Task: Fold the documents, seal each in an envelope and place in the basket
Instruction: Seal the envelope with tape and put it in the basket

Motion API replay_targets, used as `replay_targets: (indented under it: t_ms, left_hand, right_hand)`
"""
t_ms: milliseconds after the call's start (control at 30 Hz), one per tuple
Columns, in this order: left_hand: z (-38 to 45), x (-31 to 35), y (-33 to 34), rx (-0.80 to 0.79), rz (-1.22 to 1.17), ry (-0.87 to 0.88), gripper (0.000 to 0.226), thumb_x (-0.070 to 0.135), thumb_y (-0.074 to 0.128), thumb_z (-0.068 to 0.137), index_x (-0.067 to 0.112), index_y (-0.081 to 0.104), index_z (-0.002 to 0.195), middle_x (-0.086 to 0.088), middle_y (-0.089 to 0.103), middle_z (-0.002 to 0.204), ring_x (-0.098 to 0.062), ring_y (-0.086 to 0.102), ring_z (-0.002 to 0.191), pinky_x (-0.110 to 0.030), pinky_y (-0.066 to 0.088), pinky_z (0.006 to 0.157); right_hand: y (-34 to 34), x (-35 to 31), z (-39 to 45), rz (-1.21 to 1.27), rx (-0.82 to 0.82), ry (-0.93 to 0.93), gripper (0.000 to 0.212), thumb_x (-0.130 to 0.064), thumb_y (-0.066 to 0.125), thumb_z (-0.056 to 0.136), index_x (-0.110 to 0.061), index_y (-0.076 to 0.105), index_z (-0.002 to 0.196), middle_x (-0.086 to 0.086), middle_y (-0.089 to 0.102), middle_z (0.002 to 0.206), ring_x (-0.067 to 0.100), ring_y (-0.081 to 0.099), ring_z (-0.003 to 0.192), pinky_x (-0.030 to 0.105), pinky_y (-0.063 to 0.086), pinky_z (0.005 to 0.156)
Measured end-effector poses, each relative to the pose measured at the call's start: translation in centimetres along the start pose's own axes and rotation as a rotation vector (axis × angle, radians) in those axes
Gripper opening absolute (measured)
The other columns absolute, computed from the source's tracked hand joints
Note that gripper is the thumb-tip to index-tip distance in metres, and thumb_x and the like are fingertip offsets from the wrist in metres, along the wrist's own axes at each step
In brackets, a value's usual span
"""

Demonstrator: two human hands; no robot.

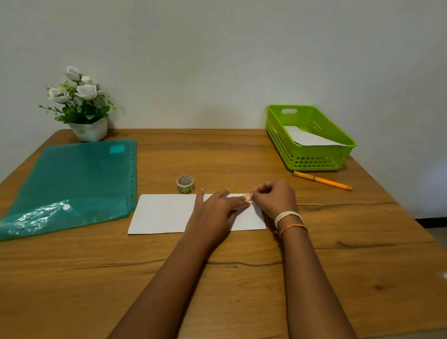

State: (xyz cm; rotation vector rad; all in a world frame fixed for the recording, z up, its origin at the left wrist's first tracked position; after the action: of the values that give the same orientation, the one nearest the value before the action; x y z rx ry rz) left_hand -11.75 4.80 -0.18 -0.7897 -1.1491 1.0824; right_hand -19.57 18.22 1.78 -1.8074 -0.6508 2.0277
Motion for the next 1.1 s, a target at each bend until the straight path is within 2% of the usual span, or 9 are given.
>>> replay_targets:
  t_ms: [267, 367, 500, 567, 667, 767, 867, 967, 1100]
  left_hand:
    - [0.0, 0.0, -0.2, 0.008, -0.073, -0.011, 0.034, 0.028, 0.042, 0.101, 0.041, 0.060, 0.127, 0.020, 0.053, 0.138, -0.005, 0.035, 0.138, -0.049, 0.010, 0.116]
    - [0.2, -0.2, 0.0, 0.002, -0.087, -0.023, 0.035, 0.028, 0.041, 0.100, 0.042, 0.060, 0.125, 0.020, 0.054, 0.137, -0.004, 0.035, 0.138, -0.048, 0.011, 0.117]
    - [0.3, -0.8, 0.2, 0.003, -0.067, -0.060, 0.035, 0.034, 0.040, 0.099, 0.042, 0.058, 0.128, 0.011, 0.054, 0.140, -0.006, 0.037, 0.137, -0.048, 0.013, 0.117]
    - [0.3, -0.7, 0.0, 0.002, -0.060, -0.073, 0.036, 0.034, 0.041, 0.099, 0.039, 0.057, 0.131, 0.005, 0.052, 0.142, -0.008, 0.038, 0.137, -0.047, 0.014, 0.117]
    - [0.2, -0.3, -0.4, -0.008, -0.049, -0.074, 0.038, 0.031, 0.040, 0.100, 0.035, 0.053, 0.136, 0.011, 0.049, 0.144, -0.006, 0.034, 0.139, -0.047, 0.013, 0.118]
    - [0.3, -0.1, -0.5, -0.039, -0.011, -0.063, 0.041, 0.031, 0.035, 0.101, 0.034, 0.046, 0.140, 0.016, 0.041, 0.149, -0.005, 0.028, 0.142, -0.047, 0.012, 0.118]
    - [0.1, 0.0, -0.3, -0.084, 0.034, -0.057, 0.044, 0.032, 0.029, 0.102, 0.034, 0.038, 0.146, 0.016, 0.033, 0.154, -0.005, 0.022, 0.144, -0.048, 0.011, 0.119]
    - [-0.2, 0.0, 0.0, -0.109, 0.079, -0.051, 0.046, 0.033, 0.025, 0.103, 0.033, 0.032, 0.149, 0.016, 0.027, 0.156, -0.005, 0.018, 0.146, -0.049, 0.010, 0.119]
    - [-0.3, 0.1, -0.1, -0.120, 0.099, -0.047, 0.047, 0.034, 0.023, 0.103, 0.033, 0.028, 0.150, 0.015, 0.023, 0.158, -0.005, 0.016, 0.146, -0.049, 0.010, 0.119]
  right_hand:
    - [0.5, 0.1, 0.5, -0.145, 0.068, 0.046, 0.012, -0.013, 0.060, 0.078, -0.011, 0.070, 0.072, 0.012, 0.071, 0.082, 0.031, 0.065, 0.085, 0.028, 0.047, 0.071]
    - [0.4, 0.1, 0.5, -0.120, 0.089, 0.083, 0.011, -0.010, 0.062, 0.079, -0.015, 0.070, 0.084, 0.010, 0.071, 0.093, 0.028, 0.062, 0.093, 0.025, 0.044, 0.074]
    - [0.7, 0.4, -0.2, -0.009, 0.077, -0.006, 0.016, -0.007, 0.063, 0.078, -0.019, 0.073, 0.075, 0.004, 0.072, 0.083, 0.022, 0.064, 0.083, 0.022, 0.044, 0.069]
    - [1.2, 0.5, -0.7, -0.048, 0.010, -0.071, 0.016, -0.009, 0.064, 0.080, -0.019, 0.077, 0.083, 0.003, 0.071, 0.090, 0.019, 0.064, 0.087, 0.022, 0.046, 0.074]
    - [1.1, 0.4, -1.5, -0.272, 0.004, -0.145, 0.020, -0.026, 0.062, 0.087, -0.030, 0.073, 0.103, 0.003, 0.058, 0.113, 0.022, 0.052, 0.108, 0.030, 0.044, 0.090]
    - [0.7, 0.5, -2.8, -0.519, 0.023, -0.169, 0.032, -0.040, 0.049, 0.092, -0.040, 0.062, 0.122, 0.000, 0.048, 0.126, 0.024, 0.041, 0.118, 0.034, 0.038, 0.095]
    - [1.0, 1.1, -4.3, -0.687, 0.020, -0.203, 0.046, -0.041, 0.039, 0.095, -0.031, 0.044, 0.139, -0.001, 0.042, 0.140, 0.024, 0.037, 0.125, 0.038, 0.035, 0.098]
    - [1.2, 1.3, -5.4, -0.707, 0.024, -0.240, 0.055, -0.045, 0.035, 0.095, -0.023, 0.033, 0.145, 0.000, 0.039, 0.147, 0.024, 0.037, 0.129, 0.039, 0.033, 0.100]
    - [1.3, 1.0, -6.3, -0.759, -0.052, -0.314, 0.053, -0.047, 0.030, 0.096, -0.034, 0.027, 0.147, 0.001, 0.031, 0.153, 0.025, 0.029, 0.137, 0.041, 0.027, 0.107]
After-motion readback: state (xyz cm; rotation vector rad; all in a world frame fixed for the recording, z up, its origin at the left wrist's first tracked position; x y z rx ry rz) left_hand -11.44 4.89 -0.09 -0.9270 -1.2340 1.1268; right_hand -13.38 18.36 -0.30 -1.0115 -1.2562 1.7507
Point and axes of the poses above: each hand's wrist, its own z-axis towards the middle knuckle, its own y-axis out of the palm, x = y × z, the point moved 4 cm from there along z, towards the middle knuckle
